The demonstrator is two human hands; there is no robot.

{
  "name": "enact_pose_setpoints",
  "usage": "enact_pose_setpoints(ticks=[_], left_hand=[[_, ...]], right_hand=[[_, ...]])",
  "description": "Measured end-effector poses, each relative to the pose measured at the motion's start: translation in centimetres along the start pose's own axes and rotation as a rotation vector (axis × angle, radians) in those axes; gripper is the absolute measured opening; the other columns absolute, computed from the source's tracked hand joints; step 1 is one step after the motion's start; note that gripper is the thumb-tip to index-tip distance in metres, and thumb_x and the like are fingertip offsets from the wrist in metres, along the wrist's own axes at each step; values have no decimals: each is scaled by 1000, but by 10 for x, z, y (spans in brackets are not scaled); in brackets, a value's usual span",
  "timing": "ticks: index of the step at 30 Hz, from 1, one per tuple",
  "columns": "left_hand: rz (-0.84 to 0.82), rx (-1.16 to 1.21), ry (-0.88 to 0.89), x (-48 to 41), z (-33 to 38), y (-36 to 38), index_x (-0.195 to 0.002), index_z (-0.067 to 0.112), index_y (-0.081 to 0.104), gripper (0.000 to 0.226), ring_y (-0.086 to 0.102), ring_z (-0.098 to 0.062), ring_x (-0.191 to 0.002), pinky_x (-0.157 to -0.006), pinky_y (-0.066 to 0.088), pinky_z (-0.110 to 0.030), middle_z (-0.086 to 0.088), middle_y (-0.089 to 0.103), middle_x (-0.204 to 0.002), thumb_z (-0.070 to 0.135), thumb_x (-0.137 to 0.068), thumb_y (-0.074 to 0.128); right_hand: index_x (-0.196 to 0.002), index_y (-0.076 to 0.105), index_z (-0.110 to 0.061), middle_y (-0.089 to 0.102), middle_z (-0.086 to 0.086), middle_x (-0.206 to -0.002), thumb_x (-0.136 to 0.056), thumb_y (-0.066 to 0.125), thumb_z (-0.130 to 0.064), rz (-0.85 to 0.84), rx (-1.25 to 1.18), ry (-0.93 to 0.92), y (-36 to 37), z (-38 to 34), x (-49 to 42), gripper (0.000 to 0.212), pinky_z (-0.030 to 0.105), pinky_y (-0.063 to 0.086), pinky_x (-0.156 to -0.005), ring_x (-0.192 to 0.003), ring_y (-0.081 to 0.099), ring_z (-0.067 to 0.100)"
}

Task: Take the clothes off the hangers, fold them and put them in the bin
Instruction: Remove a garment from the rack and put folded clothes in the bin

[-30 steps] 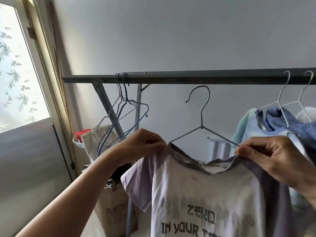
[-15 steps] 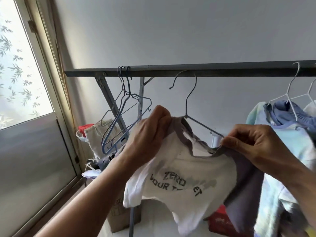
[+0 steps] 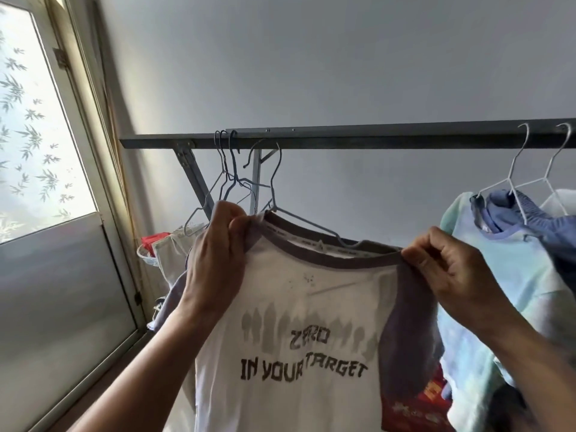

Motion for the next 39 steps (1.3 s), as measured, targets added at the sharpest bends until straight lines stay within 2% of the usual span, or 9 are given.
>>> enact_pose_setpoints(ticks=[8, 11, 14, 17, 22, 27, 31, 34, 39], left_hand=[[106, -12, -205, 3, -20, -18, -95, 14, 47, 19, 54, -8, -69, -53, 34, -26, 8, 56, -75, 27, -105, 37], [34, -31, -80, 10, -5, -17, -95, 10, 50, 24, 55, -7, -63, -51, 37, -29, 12, 57, -73, 31, -102, 40], [-24, -36, -44, 24, 6, -4, -95, 8, 52, 26, 54, -12, -62, -58, 45, -39, 10, 57, -70, 31, -103, 42], [-29, 8, -106, 33, 2, 3, -93, 11, 51, 17, 55, -17, -65, -62, 47, -45, 3, 60, -71, 25, -101, 46], [25, 85, -365, 43, -34, -8, -85, 20, 55, 18, 59, -13, -71, -70, 49, -41, 6, 63, -72, 23, -101, 47], [61, 100, -448, 37, -57, -30, -82, 29, 54, 25, 56, 6, -66, -59, 42, -19, 12, 60, -77, 22, -104, 43], [-85, 74, -432, 34, -63, -21, -87, 23, 58, 20, 58, -8, -68, -64, 46, -33, 8, 63, -75, 27, -102, 46], [-170, 99, -410, 29, -59, -9, -86, 23, 59, 18, 55, -14, -65, -63, 45, -35, 8, 64, -68, 26, -101, 50], [-186, 84, -346, 20, -51, -9, -85, 25, 58, 18, 64, -18, -84, -83, 52, -47, 9, 69, -81, 29, -100, 49]], right_hand=[[-68, 58, -23, 61, 0, -58, -88, 69, -26, -199, -70, 93, 8, 7, 9, 23, 13, 43, -55, -51, 52, 3], [-88, 61, -29, 67, -9, -82, -84, 61, -49, 24, -139, 96, -3, 2, 3, 20, 10, 46, -68, -75, 61, -1], [-107, 59, -37, 65, -14, -98, -75, 56, -73, -134, -148, 120, 22, -20, -5, 48, 13, 50, -72, -86, 63, -1], [-80, 71, -25, 59, -10, -57, -81, 58, -50, -281, -154, 107, 47, -38, -1, 28, 18, 41, -53, -51, 50, 4], [-66, 73, -20, 71, -5, -66, -80, 65, -32, -266, -123, 131, 39, -45, -2, 20, 12, 46, -62, -64, 64, 6], [-66, 72, -19, 59, 4, -49, -84, 64, -33, -146, 89, 177, 0, -38, -19, 25, 14, 34, -47, -45, 47, 4], [-72, 67, -20, 67, -16, -62, -94, 57, -27, 92, 390, 183, -9, -36, -34, 26, 32, 48, -62, -68, 67, 11], [-94, 68, -9, 72, 18, -95, -99, 47, -26, 204, 593, 146, 11, -50, -54, 28, 40, 47, -70, -89, 64, 43], [-106, 59, 1, 65, 28, -103, -99, 45, -11, 154, 792, 234, 44, -62, -88, 20, 36, 33, -69, -94, 61, 48]])
Point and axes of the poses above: each hand's wrist, its own x-axis away from the middle knuckle, its own y-axis out of the palm, z = x × y, the point moved 6 cm from there along -x, towards the middle knuckle
